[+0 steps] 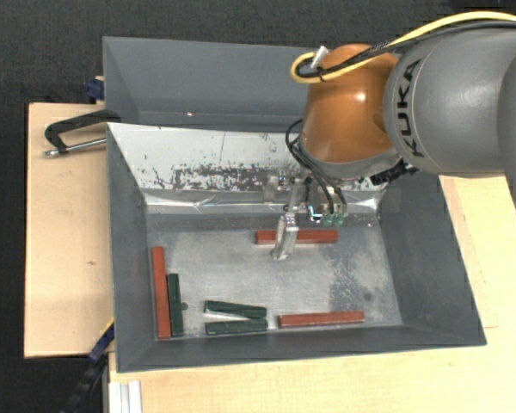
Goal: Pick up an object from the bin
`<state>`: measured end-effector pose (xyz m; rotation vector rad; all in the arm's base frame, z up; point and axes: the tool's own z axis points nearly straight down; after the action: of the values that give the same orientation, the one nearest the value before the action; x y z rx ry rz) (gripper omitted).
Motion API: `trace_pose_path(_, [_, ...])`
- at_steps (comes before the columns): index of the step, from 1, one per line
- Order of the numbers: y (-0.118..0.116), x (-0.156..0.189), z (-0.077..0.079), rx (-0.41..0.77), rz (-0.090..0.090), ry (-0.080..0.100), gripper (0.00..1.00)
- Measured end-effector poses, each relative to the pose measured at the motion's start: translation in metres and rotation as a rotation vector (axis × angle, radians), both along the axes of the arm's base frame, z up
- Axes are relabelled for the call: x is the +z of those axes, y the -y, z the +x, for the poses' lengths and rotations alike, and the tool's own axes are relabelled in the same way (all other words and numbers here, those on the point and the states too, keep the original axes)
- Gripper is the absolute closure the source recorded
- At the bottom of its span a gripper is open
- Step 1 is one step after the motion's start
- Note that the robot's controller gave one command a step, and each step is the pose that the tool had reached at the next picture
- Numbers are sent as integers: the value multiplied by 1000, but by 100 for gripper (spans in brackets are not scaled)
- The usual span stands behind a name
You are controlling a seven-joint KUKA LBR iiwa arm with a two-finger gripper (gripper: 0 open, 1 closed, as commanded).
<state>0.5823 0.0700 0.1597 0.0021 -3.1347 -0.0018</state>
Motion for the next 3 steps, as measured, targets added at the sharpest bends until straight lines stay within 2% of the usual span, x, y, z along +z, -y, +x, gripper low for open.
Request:
trace_pose_path(1, [0, 5, 2, -1, 1, 8, 0])
trace_pose_path(2, [35, -80, 19, 20, 0, 8, 100])
trace_pose_path(3, [35, -80, 19, 20, 0, 8, 100])
